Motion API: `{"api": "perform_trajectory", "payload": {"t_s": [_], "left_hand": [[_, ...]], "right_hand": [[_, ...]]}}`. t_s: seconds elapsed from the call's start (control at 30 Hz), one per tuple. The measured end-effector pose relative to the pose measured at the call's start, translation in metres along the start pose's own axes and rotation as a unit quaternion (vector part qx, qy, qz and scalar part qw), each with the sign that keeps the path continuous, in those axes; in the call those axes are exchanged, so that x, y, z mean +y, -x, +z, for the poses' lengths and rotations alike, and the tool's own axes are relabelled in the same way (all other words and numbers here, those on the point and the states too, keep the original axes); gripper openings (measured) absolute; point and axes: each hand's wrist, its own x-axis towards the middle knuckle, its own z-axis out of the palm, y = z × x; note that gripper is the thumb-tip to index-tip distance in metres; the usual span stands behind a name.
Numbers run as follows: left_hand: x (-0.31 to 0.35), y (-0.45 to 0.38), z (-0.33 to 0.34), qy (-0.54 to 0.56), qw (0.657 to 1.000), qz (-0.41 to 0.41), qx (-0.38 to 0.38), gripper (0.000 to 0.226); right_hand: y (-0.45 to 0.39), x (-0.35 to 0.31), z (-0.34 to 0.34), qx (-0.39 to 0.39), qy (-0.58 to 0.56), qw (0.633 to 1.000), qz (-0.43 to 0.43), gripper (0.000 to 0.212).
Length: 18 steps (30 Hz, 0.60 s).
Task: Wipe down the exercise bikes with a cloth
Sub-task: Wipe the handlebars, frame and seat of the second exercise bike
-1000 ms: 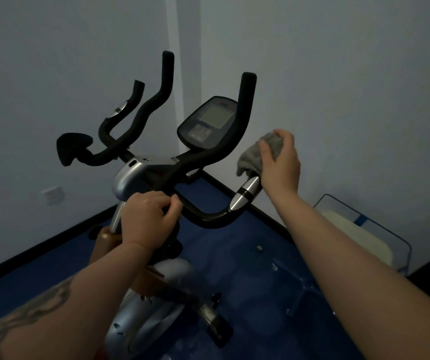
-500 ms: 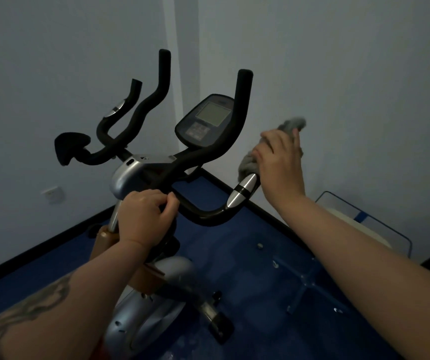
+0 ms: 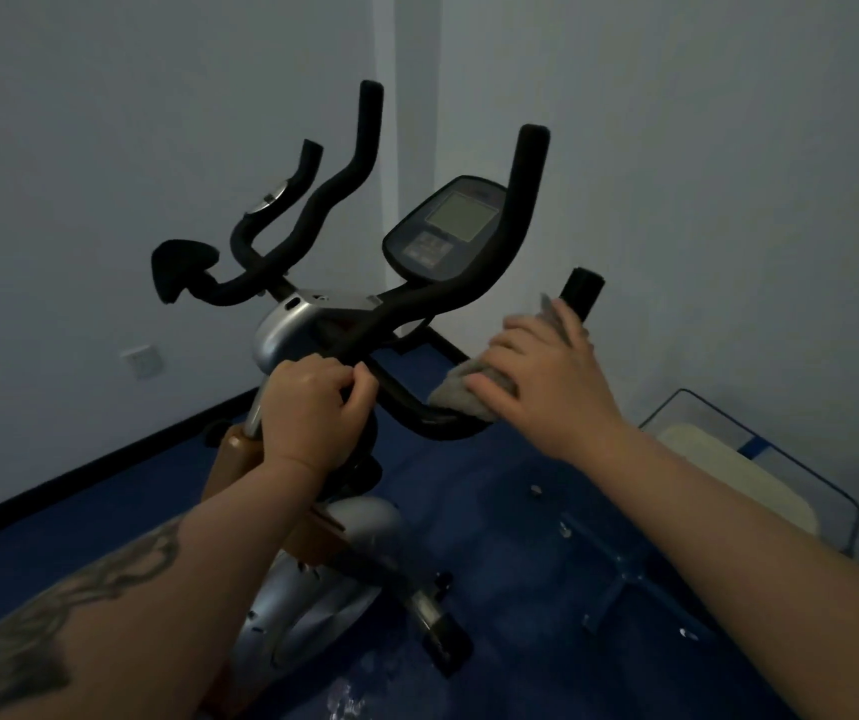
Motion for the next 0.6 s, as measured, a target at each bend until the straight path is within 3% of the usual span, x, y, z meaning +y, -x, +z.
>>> {"api": "perform_trajectory", "payload": {"t_s": [0.13, 0.23, 0.4, 0.47, 0.53, 0.6], "left_hand": [[-0.003, 0.002, 0.002, -0.007, 0.992, -0.111, 0.058, 0.034], [-0.002, 0.002, 0.004, 0.005, 0.984, -0.157, 0.081, 0.02], [0.003, 0.003, 0.001, -0.045, 0.956, -0.282, 0.073, 0.025], [0.003, 0.004, -0.001, -0.036, 0.944, -0.322, 0.066, 0.029], [-0.002, 0.005, 0.0, -0.012, 0.938, -0.341, 0.055, 0.033], [-0.007, 0.003, 0.003, 0.046, 0.925, -0.372, 0.053, 0.039]], "right_hand": [[0.014, -0.033, 0.013, -0.001, 0.015, 0.999, 0.045, 0.037], [0.001, -0.071, 0.025, -0.038, 0.08, 0.996, 0.021, 0.018], [-0.057, -0.072, 0.016, -0.309, 0.111, 0.945, -0.007, 0.034], [-0.053, -0.07, 0.012, -0.307, 0.153, 0.938, -0.058, 0.034], [-0.029, -0.066, 0.016, -0.24, 0.181, 0.948, -0.104, 0.027], [-0.015, -0.062, 0.022, -0.223, 0.173, 0.955, -0.089, 0.031]]}}
